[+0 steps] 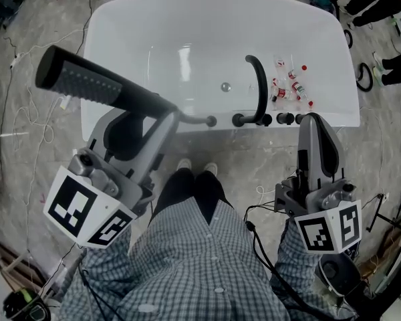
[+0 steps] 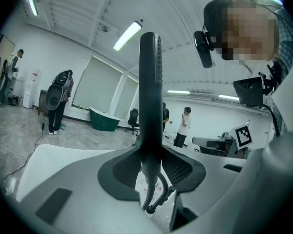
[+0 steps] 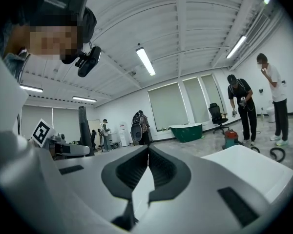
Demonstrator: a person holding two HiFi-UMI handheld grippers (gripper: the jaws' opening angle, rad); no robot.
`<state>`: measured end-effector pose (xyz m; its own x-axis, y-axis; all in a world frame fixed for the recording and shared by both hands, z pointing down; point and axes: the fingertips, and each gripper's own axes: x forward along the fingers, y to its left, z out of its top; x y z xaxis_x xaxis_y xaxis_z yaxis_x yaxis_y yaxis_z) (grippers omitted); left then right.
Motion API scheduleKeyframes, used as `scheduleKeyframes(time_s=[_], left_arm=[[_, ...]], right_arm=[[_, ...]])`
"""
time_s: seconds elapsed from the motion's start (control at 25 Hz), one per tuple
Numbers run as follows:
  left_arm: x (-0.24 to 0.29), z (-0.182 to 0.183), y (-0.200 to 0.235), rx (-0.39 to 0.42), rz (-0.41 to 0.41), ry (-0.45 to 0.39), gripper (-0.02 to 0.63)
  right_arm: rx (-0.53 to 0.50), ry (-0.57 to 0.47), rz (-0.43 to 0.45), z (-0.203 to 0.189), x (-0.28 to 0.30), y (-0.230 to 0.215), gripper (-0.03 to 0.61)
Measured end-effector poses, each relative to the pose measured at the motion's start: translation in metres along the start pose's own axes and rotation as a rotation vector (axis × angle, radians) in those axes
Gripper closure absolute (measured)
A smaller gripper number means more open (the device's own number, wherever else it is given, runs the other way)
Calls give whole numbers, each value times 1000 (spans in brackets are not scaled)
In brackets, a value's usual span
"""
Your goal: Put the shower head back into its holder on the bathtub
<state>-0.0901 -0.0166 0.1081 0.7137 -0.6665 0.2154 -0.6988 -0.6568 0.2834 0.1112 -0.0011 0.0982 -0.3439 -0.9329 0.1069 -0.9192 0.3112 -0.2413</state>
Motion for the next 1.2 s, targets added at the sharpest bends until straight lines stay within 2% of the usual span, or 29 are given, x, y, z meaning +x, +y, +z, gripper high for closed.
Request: scheduleKeyframes(time_s=[0.64,1.2], left_arm=[[16,-26,6,10,-16,32,476],[26,-58,18,-15,1,75,476]], right_arm=[[14,53,6,-27,13,-7,562],[43,100,-6,-59,17,-22,562]])
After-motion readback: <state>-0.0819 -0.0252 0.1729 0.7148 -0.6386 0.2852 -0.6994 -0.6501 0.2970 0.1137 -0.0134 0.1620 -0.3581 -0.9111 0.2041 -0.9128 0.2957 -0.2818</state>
